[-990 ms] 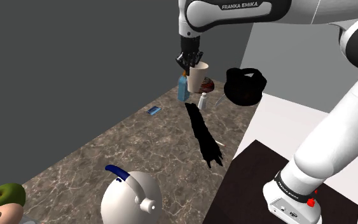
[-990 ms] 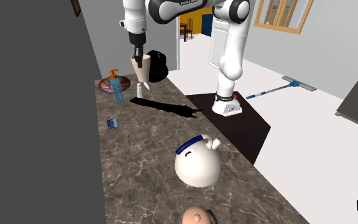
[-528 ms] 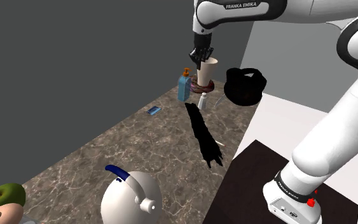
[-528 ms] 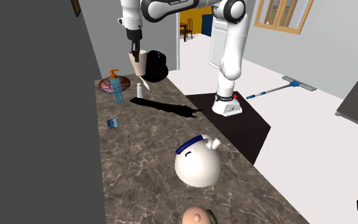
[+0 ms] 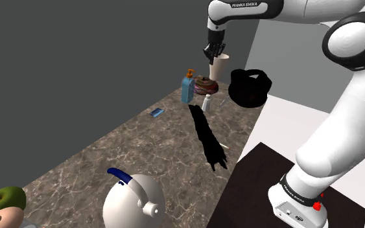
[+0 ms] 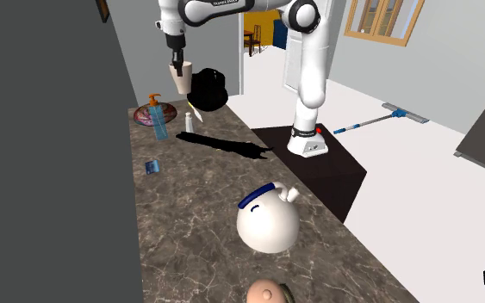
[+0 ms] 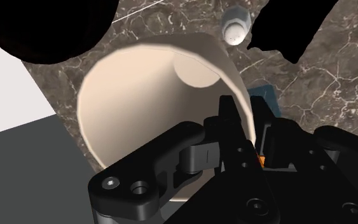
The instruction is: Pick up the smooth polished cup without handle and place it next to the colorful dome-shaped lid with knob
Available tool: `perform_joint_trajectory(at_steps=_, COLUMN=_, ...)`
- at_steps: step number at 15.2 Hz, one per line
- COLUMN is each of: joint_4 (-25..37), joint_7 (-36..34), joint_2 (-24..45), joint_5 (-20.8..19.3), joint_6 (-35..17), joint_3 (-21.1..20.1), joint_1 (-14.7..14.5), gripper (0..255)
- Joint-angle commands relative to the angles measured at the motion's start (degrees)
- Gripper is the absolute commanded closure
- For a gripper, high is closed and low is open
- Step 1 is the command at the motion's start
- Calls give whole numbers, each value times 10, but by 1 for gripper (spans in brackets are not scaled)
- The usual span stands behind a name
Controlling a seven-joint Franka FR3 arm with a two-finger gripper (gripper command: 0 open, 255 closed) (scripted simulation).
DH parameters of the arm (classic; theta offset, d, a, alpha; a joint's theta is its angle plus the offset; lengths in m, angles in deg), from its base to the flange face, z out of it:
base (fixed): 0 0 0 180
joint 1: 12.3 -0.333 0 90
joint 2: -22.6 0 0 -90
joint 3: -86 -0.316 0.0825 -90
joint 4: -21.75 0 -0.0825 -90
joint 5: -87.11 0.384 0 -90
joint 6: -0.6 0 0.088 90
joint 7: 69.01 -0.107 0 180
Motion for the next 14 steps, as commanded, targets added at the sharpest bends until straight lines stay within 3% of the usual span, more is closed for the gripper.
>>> perform_joint_trajectory(at_steps=1, joint_4=17, joint_7=26, joint_2=16, joint_5=0, joint_6=-3, joint_3=12, joint_1=14, gripper=255)
perform_joint_trajectory(at_steps=8, joint_4=119, joint_7=96, joint_2=93, joint_5=-2, joint_6=13, joint_3=39, joint_1=50, gripper=255)
perform_joint_trajectory(at_steps=14, joint_4=64, joint_7=90, joint_2=86, joint_5=-2, joint_6=-35, joint_3=40, joint_1=52, gripper=255)
